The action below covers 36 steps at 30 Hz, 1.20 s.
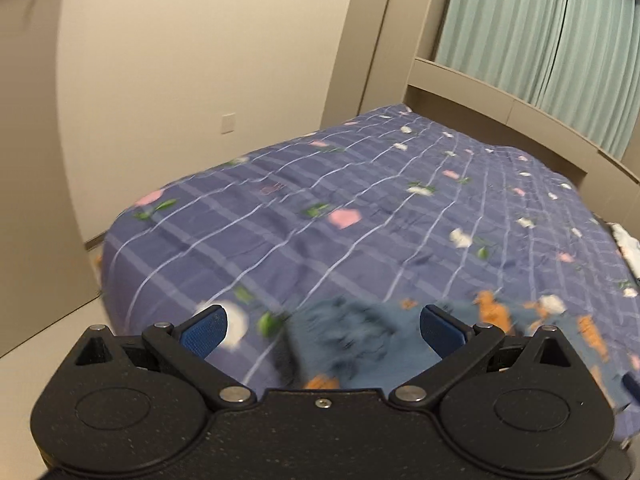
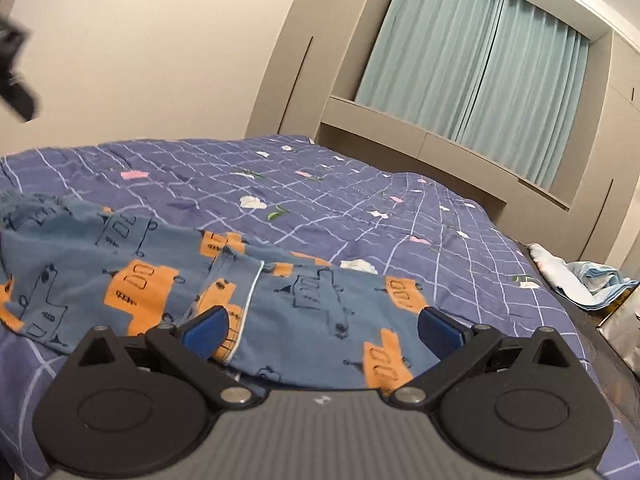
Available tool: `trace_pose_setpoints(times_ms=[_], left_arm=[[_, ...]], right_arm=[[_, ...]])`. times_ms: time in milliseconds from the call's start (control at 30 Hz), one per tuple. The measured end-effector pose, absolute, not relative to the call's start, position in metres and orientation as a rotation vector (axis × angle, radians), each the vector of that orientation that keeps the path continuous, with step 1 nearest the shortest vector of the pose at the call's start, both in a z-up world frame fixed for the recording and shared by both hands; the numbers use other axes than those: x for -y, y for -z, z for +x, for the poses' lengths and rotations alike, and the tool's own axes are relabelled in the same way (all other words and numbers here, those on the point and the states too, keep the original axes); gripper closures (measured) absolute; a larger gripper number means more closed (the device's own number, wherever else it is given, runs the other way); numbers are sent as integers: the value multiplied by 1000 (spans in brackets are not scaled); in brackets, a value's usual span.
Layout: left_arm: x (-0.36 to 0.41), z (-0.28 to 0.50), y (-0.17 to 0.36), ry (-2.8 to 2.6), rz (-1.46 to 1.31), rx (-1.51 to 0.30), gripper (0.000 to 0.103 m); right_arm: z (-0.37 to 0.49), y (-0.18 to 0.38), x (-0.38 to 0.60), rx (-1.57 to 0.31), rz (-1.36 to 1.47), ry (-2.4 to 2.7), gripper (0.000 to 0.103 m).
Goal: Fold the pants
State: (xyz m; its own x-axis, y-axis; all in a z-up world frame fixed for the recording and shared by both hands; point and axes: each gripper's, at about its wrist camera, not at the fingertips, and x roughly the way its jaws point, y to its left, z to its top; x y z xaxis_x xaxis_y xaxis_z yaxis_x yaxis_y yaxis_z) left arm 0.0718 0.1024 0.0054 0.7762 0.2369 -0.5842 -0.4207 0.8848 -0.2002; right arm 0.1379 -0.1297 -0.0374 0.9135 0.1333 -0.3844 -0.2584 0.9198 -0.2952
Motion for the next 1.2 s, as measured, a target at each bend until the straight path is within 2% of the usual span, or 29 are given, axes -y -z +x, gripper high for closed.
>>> trace_pose_setpoints(times_ms=[167,333,700,1000,1200], left_arm=[[-113,55,35,-340,-405,-607,1],[-113,60,55,-262,-453,-612,1],[-103,64,59,-82,-435,-471,1],[-130,82,80,-87,-611,-532,1],[-127,82,80,-94,-592,-536,1]], right_arm=[[135,43,130,-346,-319,-184,0],[131,48,126,-310,-334,-159,0],[130,61,118,-297,-343,-155,0],[131,64,119,-293,-338,-159,0],[132,66,120,-296,-326,-161,0]])
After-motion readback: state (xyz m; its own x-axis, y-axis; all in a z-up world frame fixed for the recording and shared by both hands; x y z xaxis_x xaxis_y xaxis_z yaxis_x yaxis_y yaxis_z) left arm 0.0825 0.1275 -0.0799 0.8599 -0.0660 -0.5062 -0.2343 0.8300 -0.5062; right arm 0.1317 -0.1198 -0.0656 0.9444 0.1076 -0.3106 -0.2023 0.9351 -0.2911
